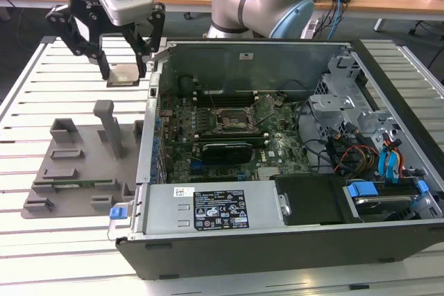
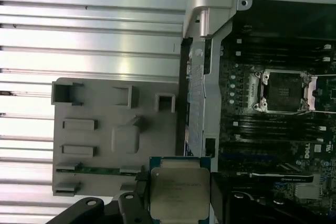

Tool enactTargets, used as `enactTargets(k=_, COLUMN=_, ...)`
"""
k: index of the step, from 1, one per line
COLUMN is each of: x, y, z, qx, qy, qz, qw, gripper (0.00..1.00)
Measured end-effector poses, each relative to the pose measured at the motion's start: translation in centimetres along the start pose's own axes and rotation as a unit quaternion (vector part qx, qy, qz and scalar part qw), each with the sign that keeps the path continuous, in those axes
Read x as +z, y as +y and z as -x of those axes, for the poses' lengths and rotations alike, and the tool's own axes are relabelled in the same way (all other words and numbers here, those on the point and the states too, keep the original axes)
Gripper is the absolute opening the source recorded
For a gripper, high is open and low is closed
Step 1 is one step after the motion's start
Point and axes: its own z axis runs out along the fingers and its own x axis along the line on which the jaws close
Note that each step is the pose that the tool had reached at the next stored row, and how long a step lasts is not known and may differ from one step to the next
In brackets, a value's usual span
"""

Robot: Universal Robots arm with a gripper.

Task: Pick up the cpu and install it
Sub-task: 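Pick up the cpu and move it towards the insertion slot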

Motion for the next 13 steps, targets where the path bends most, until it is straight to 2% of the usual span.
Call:
enactTargets(k=1, x=0.01, y=0.02, z=0.19, qx=0.000, qy=0.0000, qz=-0.0001, qw=1.0000, gripper=0.55)
enactTargets(k=2, x=0.08, y=0.08, z=1.11, qx=0.000, qy=0.0001, qz=-0.0009, qw=1.0000, gripper=0.55)
enactTargets(k=3, x=0.20, y=0.18, z=2.71, qx=0.000, qy=0.0001, qz=-0.0025, qw=1.0000, gripper=0.55)
enactTargets(k=4, x=0.26, y=0.24, z=3.42, qx=0.000, qy=0.0002, qz=-0.0035, qw=1.0000, gripper=0.55)
enactTargets(k=13, x=0.55, y=0.54, z=6.33, qx=0.000, qy=0.0005, qz=-0.0103, qw=0.9999, gripper=0.55)
